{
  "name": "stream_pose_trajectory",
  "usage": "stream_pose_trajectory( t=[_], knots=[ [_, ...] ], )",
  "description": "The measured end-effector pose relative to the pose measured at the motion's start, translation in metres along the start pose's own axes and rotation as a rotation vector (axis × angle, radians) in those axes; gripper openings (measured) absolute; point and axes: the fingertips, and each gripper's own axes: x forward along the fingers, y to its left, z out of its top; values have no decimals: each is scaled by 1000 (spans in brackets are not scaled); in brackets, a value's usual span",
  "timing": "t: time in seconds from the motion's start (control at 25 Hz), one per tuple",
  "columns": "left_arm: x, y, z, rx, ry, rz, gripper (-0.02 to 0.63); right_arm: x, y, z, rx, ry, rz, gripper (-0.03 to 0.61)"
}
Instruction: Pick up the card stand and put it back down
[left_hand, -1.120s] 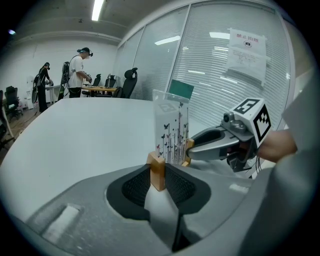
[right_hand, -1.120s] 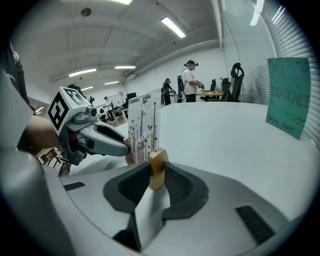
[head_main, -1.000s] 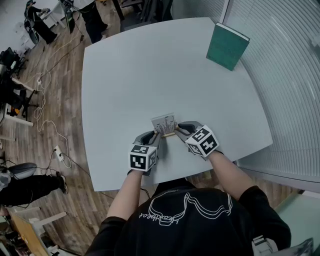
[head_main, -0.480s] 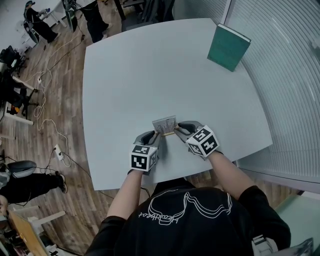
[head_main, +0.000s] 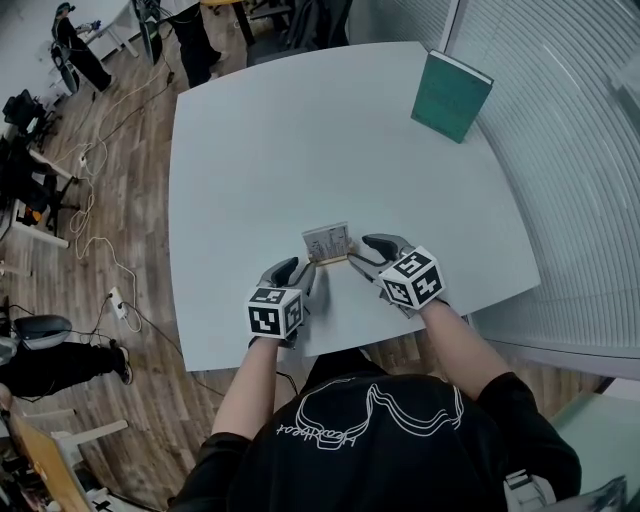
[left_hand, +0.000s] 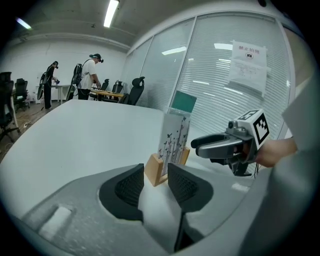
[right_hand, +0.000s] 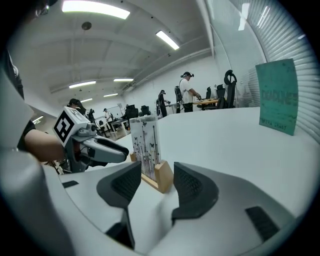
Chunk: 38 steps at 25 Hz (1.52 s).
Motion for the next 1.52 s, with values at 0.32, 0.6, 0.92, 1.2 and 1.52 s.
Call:
stream_pose_trajectory(
  t=[0.32,0.6,0.92,1.2,1.52],
  knots=[
    [-45,-28,16,-2,-84,-11,137,-61,24,35,-12,-152,49,101],
    [-103,-94,43,12,-189,-102,135,-131,74,52,-40,-261,142,10],
    [-167,-163,85,71,-335,-236,43,-180,141,84,-59,-320,343,9],
    [-204,-200,83,56,-381,-326,14,-217,161,83,-11,-373,385,9],
    [-234,-218,73,70,-362,-376,14,-238,195,82,10,-411,340,9]
  ],
)
